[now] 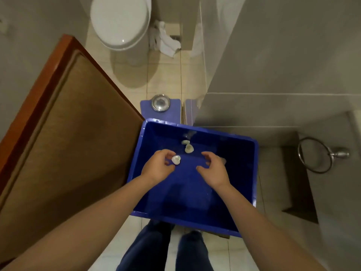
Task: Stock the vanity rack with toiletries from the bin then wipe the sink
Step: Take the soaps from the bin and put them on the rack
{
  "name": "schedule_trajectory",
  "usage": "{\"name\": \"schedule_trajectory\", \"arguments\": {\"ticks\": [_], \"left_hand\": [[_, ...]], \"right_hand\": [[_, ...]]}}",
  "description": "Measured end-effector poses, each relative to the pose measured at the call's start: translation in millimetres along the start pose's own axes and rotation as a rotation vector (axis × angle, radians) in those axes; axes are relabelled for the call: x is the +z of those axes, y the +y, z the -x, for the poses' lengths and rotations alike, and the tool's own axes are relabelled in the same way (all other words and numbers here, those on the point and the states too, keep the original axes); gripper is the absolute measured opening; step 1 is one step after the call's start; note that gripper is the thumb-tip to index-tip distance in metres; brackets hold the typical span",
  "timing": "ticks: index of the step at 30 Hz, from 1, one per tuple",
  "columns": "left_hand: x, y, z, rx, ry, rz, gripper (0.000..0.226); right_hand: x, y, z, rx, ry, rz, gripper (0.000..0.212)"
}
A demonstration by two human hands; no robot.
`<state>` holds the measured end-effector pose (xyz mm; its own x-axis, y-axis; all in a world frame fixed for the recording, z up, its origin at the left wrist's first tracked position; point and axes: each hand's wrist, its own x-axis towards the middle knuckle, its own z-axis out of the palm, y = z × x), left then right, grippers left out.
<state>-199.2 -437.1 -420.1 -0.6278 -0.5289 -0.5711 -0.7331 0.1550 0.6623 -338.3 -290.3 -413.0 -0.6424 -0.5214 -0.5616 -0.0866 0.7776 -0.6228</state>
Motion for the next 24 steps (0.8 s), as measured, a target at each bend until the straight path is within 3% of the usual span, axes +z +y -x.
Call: {"name": "schedule_trajectory", "arguments": {"ticks": [7,17,24], "left_hand": [[39,-44,-55,-0.069,-0.04,0.085,0.039],[86,-93,-112,-0.051,0.068,0.077,0.04],[110,-110,-128,-0.021,0.143,0.043,0.043]], "right_hand": [[36,31,-63,0.021,0.026,-0.034,0.049],[96,65,-142,-0.017,0.036,0.021,0.049],[111,79,-167,-0.082,0.156,0.052,0.037]]}}
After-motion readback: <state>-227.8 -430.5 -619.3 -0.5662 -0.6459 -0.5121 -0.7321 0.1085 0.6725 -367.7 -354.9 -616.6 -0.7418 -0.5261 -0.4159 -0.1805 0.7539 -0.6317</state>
